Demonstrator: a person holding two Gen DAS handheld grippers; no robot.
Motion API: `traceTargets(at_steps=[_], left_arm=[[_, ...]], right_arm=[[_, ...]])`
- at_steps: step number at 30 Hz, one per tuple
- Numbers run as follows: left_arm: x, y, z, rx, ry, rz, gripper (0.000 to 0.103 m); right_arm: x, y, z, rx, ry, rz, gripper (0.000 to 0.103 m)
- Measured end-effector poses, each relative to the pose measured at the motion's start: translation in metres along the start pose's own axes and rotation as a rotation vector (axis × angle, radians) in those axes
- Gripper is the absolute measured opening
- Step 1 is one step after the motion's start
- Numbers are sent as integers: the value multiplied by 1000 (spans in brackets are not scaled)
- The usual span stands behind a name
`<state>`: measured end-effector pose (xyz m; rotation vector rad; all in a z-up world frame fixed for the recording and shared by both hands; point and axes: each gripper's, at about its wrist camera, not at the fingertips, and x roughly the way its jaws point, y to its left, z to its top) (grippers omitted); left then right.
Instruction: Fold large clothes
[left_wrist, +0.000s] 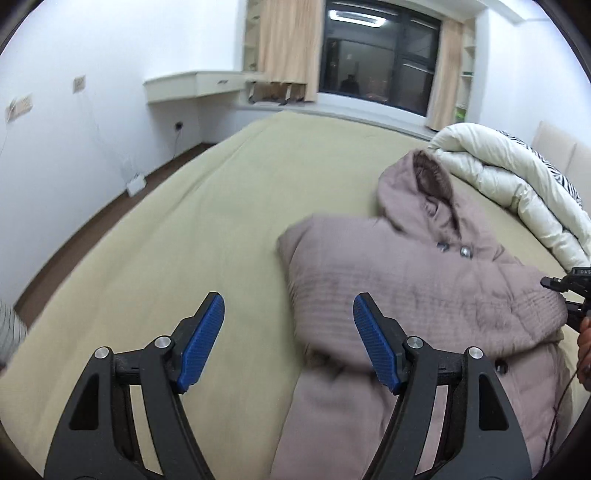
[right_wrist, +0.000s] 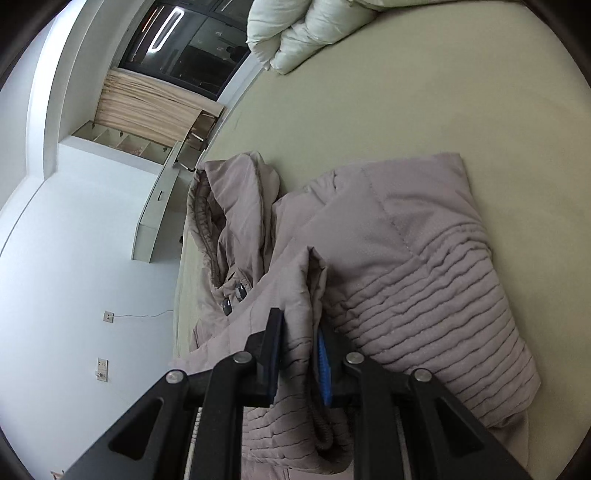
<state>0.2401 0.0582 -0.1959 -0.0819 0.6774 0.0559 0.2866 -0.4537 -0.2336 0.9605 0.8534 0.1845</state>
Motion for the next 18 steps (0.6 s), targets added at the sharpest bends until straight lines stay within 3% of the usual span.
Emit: traceTargets(at_steps=[2, 3, 5, 7, 13, 15, 16, 17, 18], left_arm=[[19, -16, 18, 60, 12, 2, 53], [32, -23, 22, 89, 36, 2, 52], [72, -33, 17, 118, 159, -20, 44], [108, -30, 2, 106, 263, -29, 45], [115, -33, -4, 137, 258, 1, 45], [95, -38, 7, 157, 199, 28, 44], [79, -44, 9, 168, 154, 31, 45], [69, -48, 13, 176, 109, 35, 45], [65, -51, 15, 191, 75, 40, 45]], right_arm=[[-3, 5, 1, -28, -8, -14, 19], [-4, 6, 2, -35, -10, -18, 19], [-1, 3, 4, -47, -12, -43, 20], [9, -4, 6, -64, 1, -73, 20], [19, -15, 3, -81, -2, -78, 21], [12, -8, 3, -88, -20, -114, 30], [4, -1, 2, -107, -47, -150, 43], [-4, 7, 2, -122, -81, -169, 62], [-16, 12, -1, -129, -130, -165, 68]])
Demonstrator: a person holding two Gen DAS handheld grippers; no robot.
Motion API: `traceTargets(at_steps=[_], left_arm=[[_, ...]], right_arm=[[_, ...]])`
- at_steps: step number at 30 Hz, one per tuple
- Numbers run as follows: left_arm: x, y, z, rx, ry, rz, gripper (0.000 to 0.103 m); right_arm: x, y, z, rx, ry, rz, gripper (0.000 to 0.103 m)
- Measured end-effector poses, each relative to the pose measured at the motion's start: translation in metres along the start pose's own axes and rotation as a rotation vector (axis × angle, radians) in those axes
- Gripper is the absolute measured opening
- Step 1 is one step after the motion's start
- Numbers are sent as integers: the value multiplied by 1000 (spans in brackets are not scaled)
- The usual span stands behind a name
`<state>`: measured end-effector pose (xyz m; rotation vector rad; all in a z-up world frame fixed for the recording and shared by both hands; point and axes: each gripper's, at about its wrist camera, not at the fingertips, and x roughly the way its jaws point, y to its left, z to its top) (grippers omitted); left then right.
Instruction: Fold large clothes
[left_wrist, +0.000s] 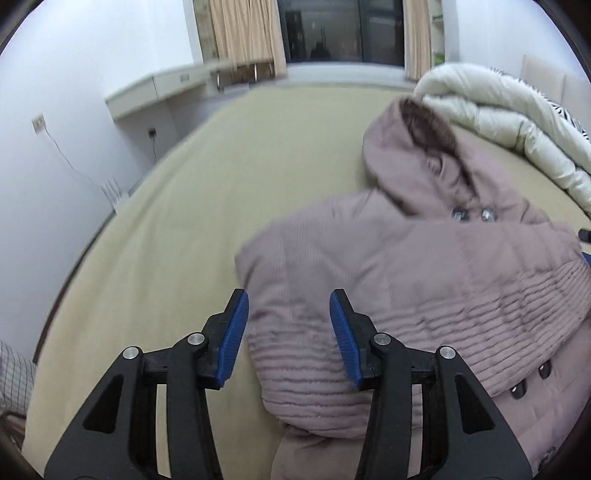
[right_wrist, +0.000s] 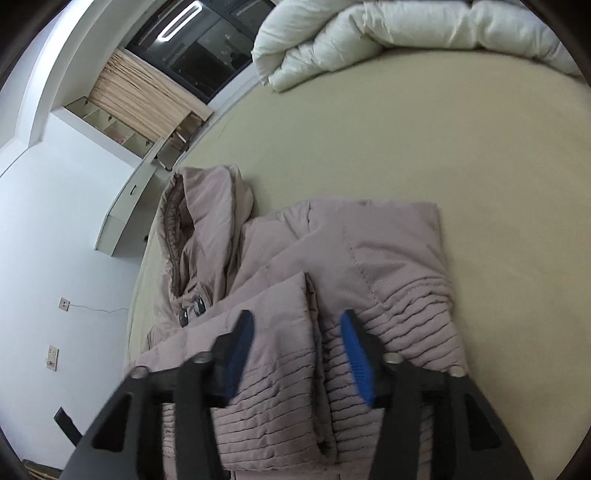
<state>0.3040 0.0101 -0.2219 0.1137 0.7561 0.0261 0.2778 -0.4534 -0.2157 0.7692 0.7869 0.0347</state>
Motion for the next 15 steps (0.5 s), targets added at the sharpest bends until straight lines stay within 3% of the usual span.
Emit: traceTargets(at_steps=[2, 4, 7, 10, 13, 15], left_arm=[[15, -5, 1, 23, 45, -10, 45], [42, -7, -7, 24, 137, -38, 45], [33, -9, -1, 12, 111, -22, 45], [0, -4, 17, -44, 32, -41, 46], [-5, -14, 55, -40, -39, -77, 74], [21, -24, 89, -54, 6, -152, 76]], right_arm=[[-16, 9, -2, -19, -66, 26, 73], [-14, 25, -9, -94, -45, 17, 72], [26, 32, -25, -212, 113, -106, 72], [29, 32, -25, -250, 132, -126, 70], [4, 37, -7, -222, 35, -56, 70], [2, 43, 9, -223, 16, -21, 72]])
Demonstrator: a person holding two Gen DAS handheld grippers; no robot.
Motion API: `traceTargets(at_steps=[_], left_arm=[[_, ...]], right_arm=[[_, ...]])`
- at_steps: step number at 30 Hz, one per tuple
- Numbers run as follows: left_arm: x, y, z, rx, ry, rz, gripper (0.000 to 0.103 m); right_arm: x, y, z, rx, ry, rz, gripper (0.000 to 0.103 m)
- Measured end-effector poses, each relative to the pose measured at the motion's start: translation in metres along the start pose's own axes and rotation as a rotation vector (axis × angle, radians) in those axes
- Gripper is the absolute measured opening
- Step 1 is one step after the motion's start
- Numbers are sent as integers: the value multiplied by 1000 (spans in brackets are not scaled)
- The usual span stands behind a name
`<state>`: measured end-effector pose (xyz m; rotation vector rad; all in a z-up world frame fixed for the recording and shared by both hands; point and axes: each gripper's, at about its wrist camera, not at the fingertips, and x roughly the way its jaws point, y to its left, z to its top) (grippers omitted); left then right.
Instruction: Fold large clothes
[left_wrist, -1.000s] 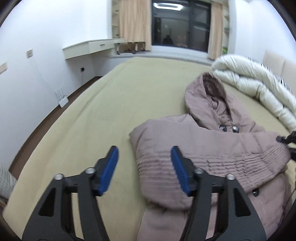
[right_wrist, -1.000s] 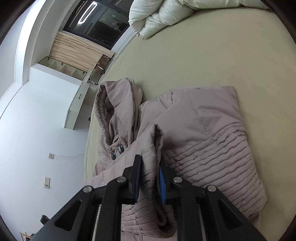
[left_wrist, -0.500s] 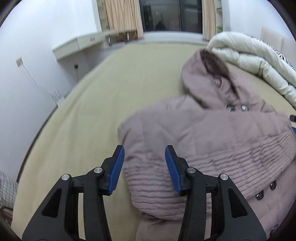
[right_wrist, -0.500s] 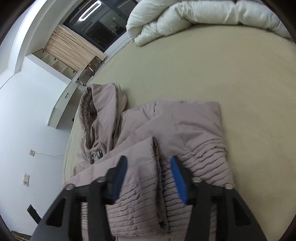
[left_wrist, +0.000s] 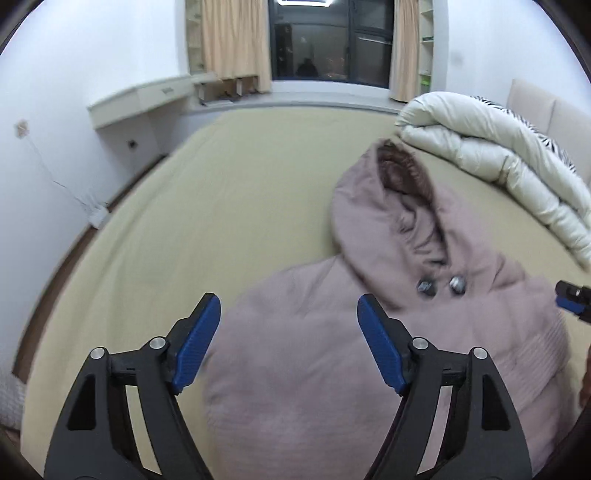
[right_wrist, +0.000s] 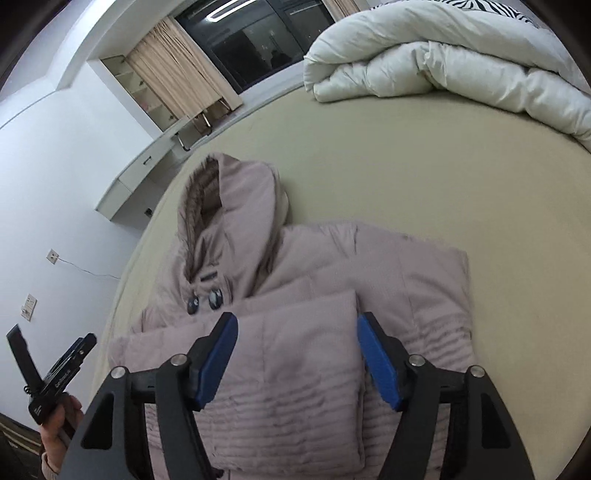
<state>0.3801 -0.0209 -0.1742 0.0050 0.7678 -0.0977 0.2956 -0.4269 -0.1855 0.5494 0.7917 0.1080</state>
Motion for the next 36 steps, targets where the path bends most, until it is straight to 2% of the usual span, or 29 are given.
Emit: traceTargets(at_steps=[3, 5, 9, 13, 17, 18, 20, 23, 25, 27, 28, 30, 32, 33, 34, 36], left_arm=[[52, -19, 52, -13, 93, -64, 76], [93, -37, 79, -14, 160, -88, 76], [148, -73, 116, 18, 186, -51, 76], [201, -94, 126, 28, 209, -28, 76], [247, -96, 132, -14, 243, -16, 74], [254, -94, 130, -14, 249, -12, 69], [263, -90, 126, -34, 275, -50, 38], [260, -87, 128, -58, 240, -87, 22], [253, -89, 130, -42, 211, -95, 19], [242, -87, 129, -24, 194, -104, 16], [234, -85, 128, -21, 190, -106, 15], [222, -81, 126, -20, 182, -110, 13], [214, -78, 124, -29, 171, -121, 10], [208, -74, 123, -33, 164, -125, 10], [203, -74, 125, -36, 152, -127, 10], [174, -66, 121, -50, 110, -140, 9]], right_arm=[[13, 3, 30, 1, 28, 41, 74], [21, 7, 44, -2, 32, 52, 80], [45, 15, 69, -20, 15, 44, 89], [86, 23, 95, -33, 74, 48, 90], [121, 27, 110, 5, 105, 69, 90], [130, 31, 113, -3, 117, 68, 90], [144, 42, 120, -39, 124, 36, 90], [166, 64, 130, -89, 114, 13, 90], [181, 77, 137, -100, 125, -1, 90], [201, 93, 140, -153, 143, -64, 93], [215, 100, 141, -193, 160, -123, 93], [235, 99, 141, -208, 207, -216, 80], [242, 92, 141, -165, 242, -206, 47], [241, 91, 138, -168, 242, -196, 40], [236, 93, 135, -181, 236, -188, 26], [212, 97, 131, -198, 177, -163, 22]])
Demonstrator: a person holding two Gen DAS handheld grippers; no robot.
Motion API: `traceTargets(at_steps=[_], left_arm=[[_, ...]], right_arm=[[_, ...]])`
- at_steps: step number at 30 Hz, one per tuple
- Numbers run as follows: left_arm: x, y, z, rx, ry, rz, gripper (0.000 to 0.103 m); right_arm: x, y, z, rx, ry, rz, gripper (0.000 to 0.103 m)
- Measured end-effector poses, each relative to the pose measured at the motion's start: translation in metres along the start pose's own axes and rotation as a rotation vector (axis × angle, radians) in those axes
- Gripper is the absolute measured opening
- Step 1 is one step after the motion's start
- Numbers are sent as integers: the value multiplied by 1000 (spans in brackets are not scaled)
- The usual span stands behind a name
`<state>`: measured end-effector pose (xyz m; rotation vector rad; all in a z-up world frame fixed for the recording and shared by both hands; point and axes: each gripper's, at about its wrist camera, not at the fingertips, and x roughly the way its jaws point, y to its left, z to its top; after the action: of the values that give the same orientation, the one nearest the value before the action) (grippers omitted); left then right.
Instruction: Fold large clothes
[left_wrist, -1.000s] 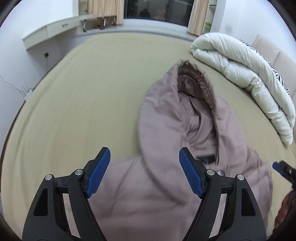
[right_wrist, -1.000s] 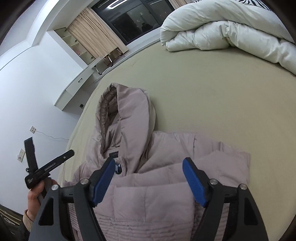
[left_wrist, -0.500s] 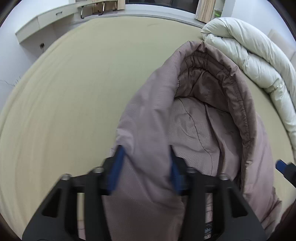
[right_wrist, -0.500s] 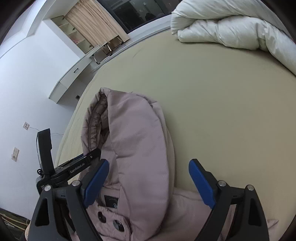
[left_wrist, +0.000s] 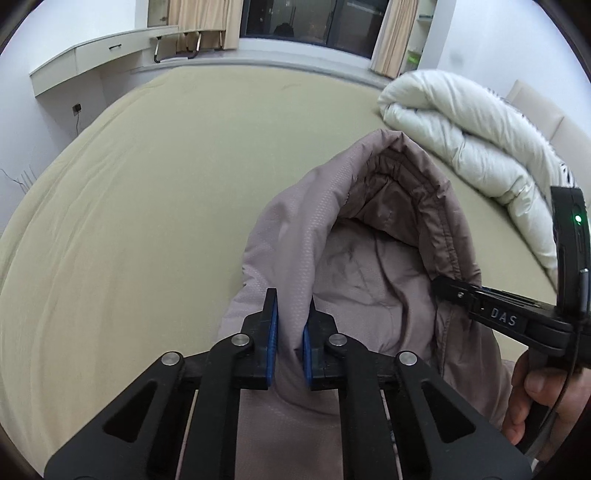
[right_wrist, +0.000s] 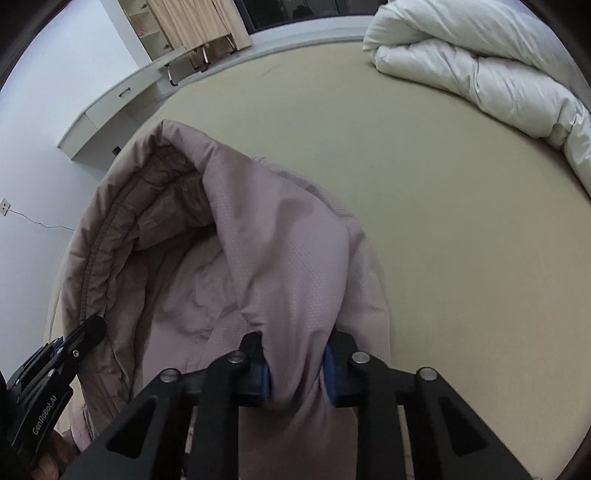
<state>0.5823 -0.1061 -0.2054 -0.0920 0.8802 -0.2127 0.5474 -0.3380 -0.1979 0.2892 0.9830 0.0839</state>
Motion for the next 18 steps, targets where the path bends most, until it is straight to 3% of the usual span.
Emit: traceTargets(at_steps=[4, 7, 11, 13, 14, 17, 18], left_arm=[[-69, 0, -23, 19, -112, -42, 9], [-125, 6, -51, -11, -183, -91, 9], [-196, 17, -109, -78, -247, -144, 9], [-222, 23, -146, -93, -236, -160, 9], [-229, 25, -164, -107, -210, -156, 9], [-244, 39, -231, -151, -64, -166, 9], [-247, 42, -254, -159, -14, -155, 9]], right_arm=[[-77, -5, -21, 1, -151, 95, 20], [-136, -5, -52, -46, -243, 117, 20], [-201, -7, -131, -87, -301, 148, 20], [-216, -10, -168, -86, -300, 151, 21], [-218, -13, -191, -74, -268, 161, 27], [-212, -26, -242, -37, -177, 140, 45], [-209, -34, -259, -12, -140, 136, 47]])
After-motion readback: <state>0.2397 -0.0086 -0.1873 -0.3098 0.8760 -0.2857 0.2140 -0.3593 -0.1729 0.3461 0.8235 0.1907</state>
